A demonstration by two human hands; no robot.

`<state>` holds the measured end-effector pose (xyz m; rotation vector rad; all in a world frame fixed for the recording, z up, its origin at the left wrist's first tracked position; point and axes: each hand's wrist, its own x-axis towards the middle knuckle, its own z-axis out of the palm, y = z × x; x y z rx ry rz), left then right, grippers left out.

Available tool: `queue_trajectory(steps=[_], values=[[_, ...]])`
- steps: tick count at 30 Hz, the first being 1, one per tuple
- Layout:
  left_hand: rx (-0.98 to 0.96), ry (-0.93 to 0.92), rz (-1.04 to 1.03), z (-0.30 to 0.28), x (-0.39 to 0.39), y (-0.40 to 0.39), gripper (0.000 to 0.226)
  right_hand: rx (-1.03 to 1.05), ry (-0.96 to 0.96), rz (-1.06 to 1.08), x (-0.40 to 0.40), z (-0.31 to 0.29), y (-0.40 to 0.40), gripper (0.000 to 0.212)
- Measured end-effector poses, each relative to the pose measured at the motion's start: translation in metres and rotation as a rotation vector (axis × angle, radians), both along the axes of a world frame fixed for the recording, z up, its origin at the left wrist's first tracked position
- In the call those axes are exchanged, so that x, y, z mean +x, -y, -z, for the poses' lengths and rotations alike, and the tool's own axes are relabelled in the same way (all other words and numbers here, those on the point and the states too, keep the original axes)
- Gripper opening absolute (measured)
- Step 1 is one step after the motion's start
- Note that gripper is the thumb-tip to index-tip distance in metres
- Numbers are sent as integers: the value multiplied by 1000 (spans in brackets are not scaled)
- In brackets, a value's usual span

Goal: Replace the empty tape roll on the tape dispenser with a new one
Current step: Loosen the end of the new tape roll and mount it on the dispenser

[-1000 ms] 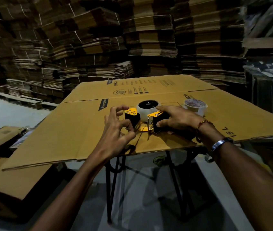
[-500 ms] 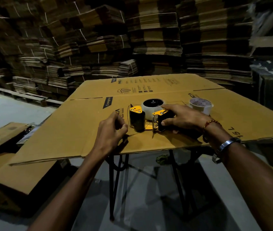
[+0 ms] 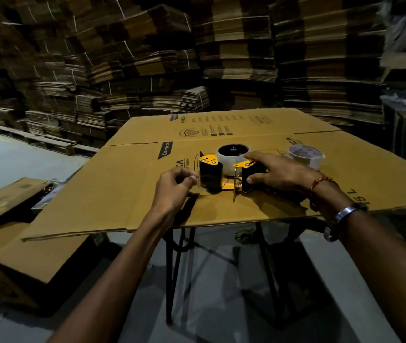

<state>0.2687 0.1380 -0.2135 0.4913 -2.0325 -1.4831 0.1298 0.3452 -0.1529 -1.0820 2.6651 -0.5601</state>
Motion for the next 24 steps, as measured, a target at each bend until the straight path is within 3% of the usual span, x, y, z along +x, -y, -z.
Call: queue_trajectory(steps=[5,8,15,24], values=[[-264,18,-58,4,-5,-1,10,75,-196,63,6,12,1,61],[-329,15,-38,1,-7,1,9,83,-321,43,9,22,0,57],[-532,8,-20,1,5,-11,9,78,-315,5,2,19,-6,59],[-429,16,-61,-6,-3,8,11,83,-281,-43,-8,20,-10,64]])
